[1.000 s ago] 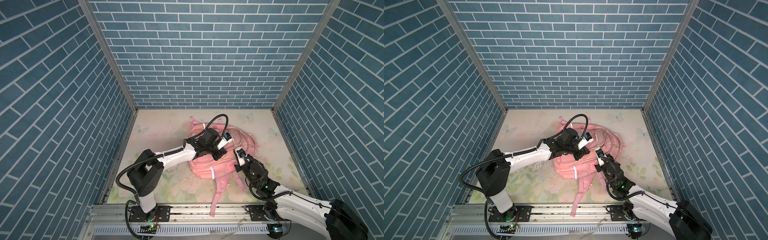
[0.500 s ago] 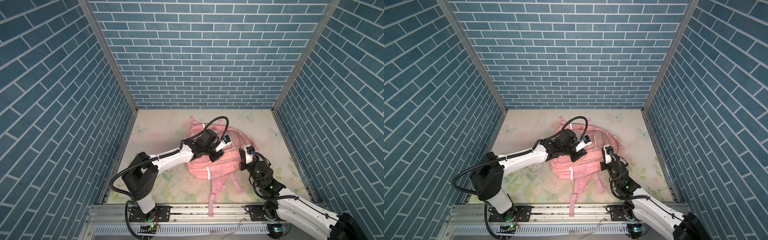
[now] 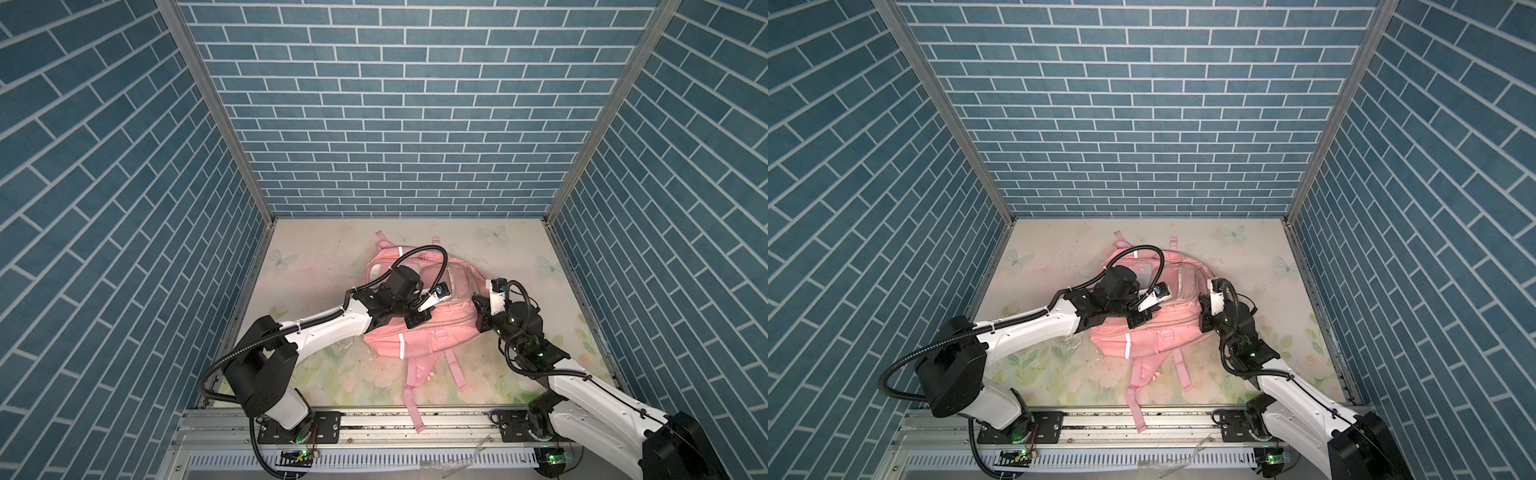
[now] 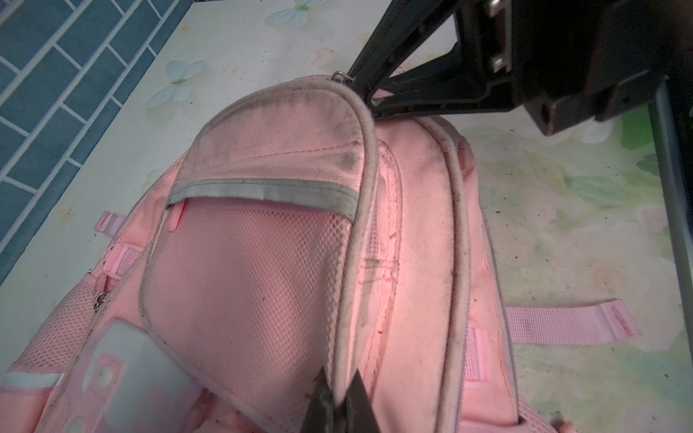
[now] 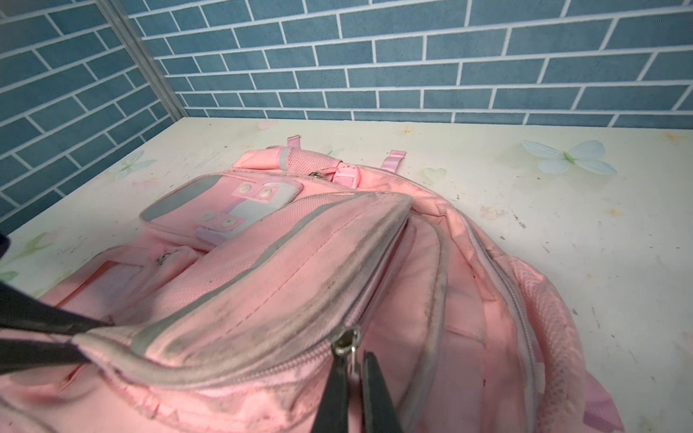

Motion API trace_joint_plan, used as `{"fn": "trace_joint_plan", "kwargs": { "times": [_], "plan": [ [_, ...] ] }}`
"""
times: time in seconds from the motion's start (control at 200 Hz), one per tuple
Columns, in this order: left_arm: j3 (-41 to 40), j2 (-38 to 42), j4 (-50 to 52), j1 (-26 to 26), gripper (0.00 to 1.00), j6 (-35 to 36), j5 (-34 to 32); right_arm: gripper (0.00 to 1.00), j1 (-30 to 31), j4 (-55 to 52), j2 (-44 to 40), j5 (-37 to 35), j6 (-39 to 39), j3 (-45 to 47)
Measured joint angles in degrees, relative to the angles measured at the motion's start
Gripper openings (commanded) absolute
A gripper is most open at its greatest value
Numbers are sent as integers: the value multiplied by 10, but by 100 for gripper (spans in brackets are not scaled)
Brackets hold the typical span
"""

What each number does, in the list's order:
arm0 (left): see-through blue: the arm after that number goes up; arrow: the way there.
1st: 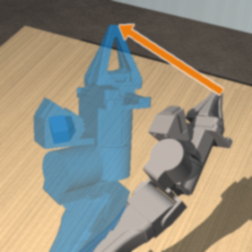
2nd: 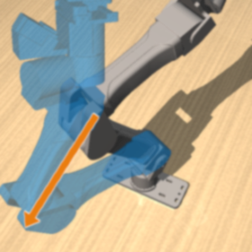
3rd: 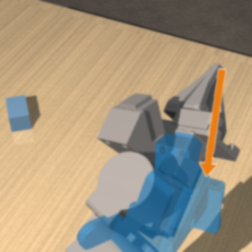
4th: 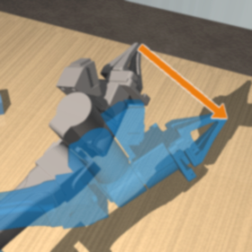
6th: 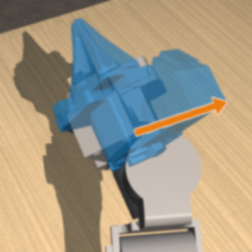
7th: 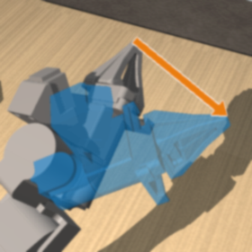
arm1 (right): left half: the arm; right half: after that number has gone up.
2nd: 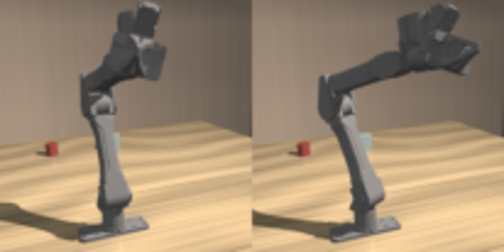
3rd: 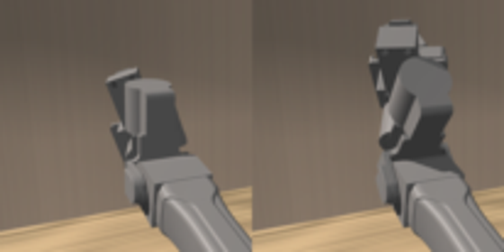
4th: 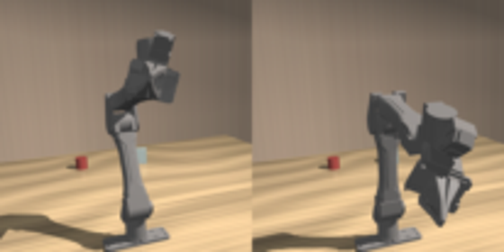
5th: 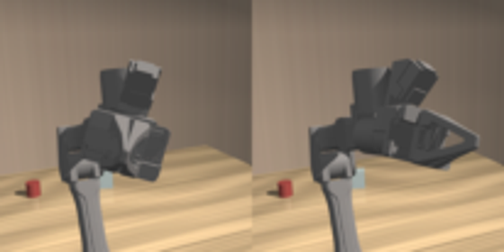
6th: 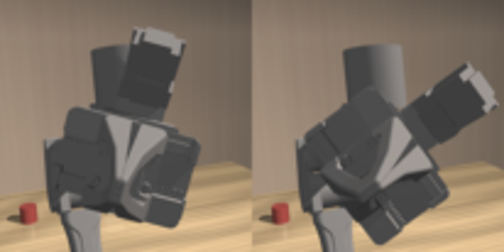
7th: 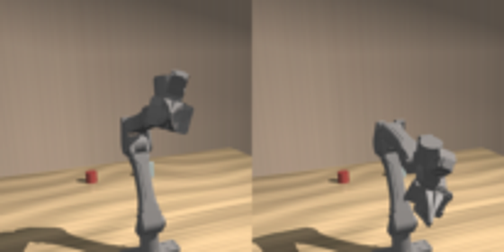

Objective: Pack books, pencil case, and school supplies into a backpack
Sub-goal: Zip the student bag at the center of the table.

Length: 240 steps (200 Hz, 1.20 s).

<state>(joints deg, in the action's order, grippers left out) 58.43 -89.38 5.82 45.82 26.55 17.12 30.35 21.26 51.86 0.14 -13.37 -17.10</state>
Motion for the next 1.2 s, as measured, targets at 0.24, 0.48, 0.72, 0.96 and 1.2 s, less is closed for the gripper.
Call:
{"fn": "trace_joint_plan", "kwargs": {
  "times": [0.24,0.48,0.72,0.96,1.2],
  "plan": [
    [53,-24,58,-57,61,-19,5,0,19,39,26,16,-11,16],
    [-28,66,-7,-62,65,-375,16,0,23,68,59,23,-12,16],
    [-159,127,-171,-30,65,-822,7,0,24,87,79,27,-12,16],
    [-177,90,-276,60,65,-1048,-53,0,30,109,92,28,-14,16],
    [-175,23,-342,73,64,-1129,-102,0,31,110,93,31,-14,16]
  ]
}}
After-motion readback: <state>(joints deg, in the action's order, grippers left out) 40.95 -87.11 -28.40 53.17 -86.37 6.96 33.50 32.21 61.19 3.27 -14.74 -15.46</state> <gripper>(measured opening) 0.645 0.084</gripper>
